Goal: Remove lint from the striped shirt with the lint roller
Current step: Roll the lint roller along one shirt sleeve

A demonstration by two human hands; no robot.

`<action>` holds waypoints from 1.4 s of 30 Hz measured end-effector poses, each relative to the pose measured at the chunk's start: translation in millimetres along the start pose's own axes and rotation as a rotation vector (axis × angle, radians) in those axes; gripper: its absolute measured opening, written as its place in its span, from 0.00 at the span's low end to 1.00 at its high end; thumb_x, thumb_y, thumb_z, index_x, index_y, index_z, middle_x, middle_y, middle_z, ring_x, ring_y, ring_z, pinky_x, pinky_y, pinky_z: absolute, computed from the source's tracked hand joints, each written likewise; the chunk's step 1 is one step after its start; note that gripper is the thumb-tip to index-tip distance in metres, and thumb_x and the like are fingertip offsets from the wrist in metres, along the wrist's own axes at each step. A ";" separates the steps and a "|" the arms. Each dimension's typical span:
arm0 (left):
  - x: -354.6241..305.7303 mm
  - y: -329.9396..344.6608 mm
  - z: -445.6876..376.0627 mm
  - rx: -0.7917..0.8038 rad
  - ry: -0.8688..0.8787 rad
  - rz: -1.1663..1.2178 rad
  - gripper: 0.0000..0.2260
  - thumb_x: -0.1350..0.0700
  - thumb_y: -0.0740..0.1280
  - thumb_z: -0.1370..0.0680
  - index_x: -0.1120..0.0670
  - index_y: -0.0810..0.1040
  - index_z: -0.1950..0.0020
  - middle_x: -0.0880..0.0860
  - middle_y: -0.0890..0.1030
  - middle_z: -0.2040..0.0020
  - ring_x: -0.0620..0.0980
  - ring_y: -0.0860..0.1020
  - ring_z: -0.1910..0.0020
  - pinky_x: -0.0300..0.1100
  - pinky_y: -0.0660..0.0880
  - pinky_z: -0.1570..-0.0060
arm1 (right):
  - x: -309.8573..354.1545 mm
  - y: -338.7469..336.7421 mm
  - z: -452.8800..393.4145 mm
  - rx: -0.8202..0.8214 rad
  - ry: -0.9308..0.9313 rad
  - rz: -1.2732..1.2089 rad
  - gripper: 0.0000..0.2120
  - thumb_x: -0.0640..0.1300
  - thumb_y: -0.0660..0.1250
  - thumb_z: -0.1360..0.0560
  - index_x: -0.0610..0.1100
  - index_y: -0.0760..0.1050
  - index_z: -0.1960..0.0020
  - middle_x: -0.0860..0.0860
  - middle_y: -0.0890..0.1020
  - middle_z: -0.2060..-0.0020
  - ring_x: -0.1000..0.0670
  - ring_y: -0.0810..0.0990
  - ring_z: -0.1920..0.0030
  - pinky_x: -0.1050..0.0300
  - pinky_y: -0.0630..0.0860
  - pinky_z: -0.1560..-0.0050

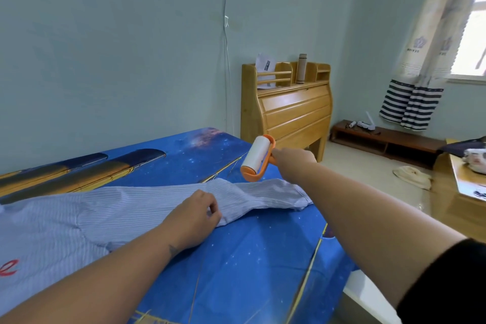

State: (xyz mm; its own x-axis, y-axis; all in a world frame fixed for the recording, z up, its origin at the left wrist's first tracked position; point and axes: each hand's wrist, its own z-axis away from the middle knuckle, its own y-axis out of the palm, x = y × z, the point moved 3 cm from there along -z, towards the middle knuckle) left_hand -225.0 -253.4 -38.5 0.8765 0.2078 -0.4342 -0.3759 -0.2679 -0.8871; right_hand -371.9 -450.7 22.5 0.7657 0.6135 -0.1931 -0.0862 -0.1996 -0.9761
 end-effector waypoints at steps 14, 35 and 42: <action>0.4 0.5 1.7 0.007 0.030 -0.038 0.06 0.45 0.64 0.24 0.45 0.72 0.55 0.45 0.73 0.48 0.44 0.73 0.48 0.43 0.72 0.44 | 29.4 28.2 -3.2 0.094 -0.049 -0.214 0.13 0.41 0.59 0.23 0.50 0.67 0.39 0.49 0.80 0.50 0.46 0.77 0.54 0.52 0.74 0.57; 28.3 -2.4 1.4 -0.107 -0.201 -0.243 0.12 0.53 0.56 0.22 0.48 0.72 0.40 0.50 0.76 0.41 0.52 0.73 0.43 0.47 0.71 0.47 | 98.7 -21.0 9.1 0.122 -0.409 -0.035 0.09 0.54 0.65 0.25 0.53 0.78 0.46 0.53 0.80 0.53 0.47 0.77 0.51 0.53 0.70 0.58; 21.8 0.0 -1.4 -0.037 -0.135 -0.396 0.24 0.58 0.53 0.22 0.41 0.61 0.28 0.48 0.65 0.28 0.53 0.68 0.34 0.48 0.68 0.38 | 69.3 -32.0 22.0 0.166 -0.358 0.133 0.11 0.50 0.66 0.23 0.48 0.77 0.43 0.52 0.77 0.56 0.48 0.75 0.53 0.53 0.71 0.59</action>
State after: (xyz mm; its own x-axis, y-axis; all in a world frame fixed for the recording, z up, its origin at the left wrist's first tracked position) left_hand -205.4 -250.2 -47.7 0.9028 0.4227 -0.0793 -0.0043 -0.1753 -0.9845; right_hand -330.1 -385.0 38.1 0.4734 0.8235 -0.3126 -0.2936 -0.1871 -0.9375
